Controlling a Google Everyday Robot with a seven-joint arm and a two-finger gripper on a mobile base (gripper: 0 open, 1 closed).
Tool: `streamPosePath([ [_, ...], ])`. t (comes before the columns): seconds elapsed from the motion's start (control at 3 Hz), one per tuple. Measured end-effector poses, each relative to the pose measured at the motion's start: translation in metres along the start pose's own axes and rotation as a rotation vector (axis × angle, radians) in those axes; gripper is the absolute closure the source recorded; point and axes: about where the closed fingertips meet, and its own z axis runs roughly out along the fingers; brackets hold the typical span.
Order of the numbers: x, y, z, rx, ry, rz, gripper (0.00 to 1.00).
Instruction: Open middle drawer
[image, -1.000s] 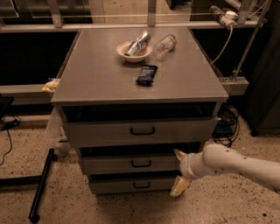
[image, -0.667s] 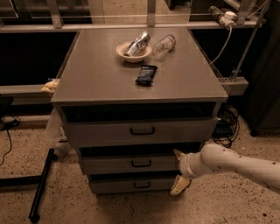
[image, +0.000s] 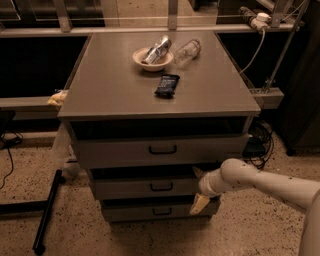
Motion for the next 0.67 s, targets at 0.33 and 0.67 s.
streamPosePath([
  [0.33,0.0,0.0,0.0,0.0,0.0,0.0,0.0],
  [0.67,0.0052,0.0057,0.0028,-0.035,0.02,0.018,0.0],
])
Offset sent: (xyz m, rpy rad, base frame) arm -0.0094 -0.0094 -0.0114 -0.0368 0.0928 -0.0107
